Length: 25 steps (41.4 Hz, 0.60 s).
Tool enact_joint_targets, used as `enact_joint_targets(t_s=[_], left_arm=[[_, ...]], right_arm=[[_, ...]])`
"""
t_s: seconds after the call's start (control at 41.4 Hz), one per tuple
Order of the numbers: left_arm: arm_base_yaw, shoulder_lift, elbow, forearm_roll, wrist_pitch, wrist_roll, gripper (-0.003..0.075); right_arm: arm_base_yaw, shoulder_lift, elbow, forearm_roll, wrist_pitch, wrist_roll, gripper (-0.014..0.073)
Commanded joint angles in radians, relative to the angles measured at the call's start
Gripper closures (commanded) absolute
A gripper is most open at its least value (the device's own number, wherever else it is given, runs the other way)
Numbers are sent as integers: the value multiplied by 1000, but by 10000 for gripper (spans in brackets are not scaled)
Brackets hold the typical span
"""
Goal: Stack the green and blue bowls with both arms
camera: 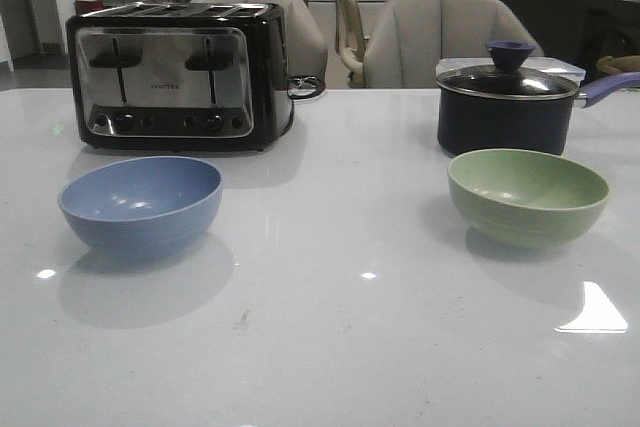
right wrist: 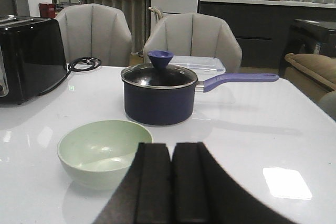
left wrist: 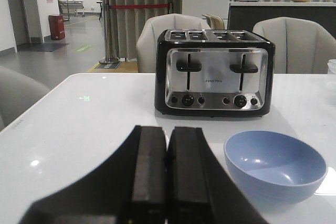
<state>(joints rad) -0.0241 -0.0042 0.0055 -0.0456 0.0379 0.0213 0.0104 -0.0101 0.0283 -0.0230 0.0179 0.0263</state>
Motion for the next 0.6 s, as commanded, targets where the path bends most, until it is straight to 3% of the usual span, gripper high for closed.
enact_joint_targets(t_s=[0.0, 0.169, 0.387, 0.58], left_arm=[[-8, -23, 19, 1, -89, -7, 619], [-8, -23, 19, -35, -119, -9, 619], [-8, -23, -15, -38, -301, -9, 619], [-8, 4, -200, -27, -174, -9, 619]], right_arm=[[-3, -21, -1, -10, -90, -1, 559], [-3, -21, -3, -10, -122, -1, 559], [-3, -20, -109, 1, -56, -1, 559], [-3, 12, -324, -1, 86, -1, 559]])
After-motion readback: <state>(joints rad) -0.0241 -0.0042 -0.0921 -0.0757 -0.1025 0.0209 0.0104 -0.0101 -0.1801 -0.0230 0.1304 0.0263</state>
